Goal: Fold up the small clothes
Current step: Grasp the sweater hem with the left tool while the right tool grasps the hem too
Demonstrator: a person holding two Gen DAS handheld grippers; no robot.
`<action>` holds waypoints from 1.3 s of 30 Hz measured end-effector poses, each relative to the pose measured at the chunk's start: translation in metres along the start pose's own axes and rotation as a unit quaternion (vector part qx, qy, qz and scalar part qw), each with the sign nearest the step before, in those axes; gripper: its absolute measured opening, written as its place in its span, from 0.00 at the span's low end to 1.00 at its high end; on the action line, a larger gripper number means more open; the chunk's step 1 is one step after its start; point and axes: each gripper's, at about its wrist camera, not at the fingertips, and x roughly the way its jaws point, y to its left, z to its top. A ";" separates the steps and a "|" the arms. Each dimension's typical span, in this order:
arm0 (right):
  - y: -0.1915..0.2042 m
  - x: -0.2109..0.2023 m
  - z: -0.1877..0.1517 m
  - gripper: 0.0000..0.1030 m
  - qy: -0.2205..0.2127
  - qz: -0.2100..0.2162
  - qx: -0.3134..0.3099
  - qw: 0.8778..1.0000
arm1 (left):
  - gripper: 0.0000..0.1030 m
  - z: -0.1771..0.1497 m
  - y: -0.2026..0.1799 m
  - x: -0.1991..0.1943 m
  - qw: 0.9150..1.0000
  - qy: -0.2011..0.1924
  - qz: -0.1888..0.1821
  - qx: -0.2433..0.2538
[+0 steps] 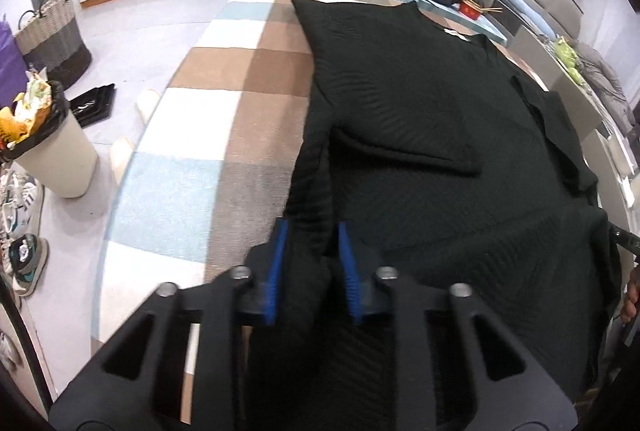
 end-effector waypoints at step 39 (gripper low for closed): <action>0.026 -0.049 -0.033 0.71 -0.018 -0.093 -0.009 0.996 | 0.79 0.009 -0.011 -0.042 0.996 -0.085 0.009 0.011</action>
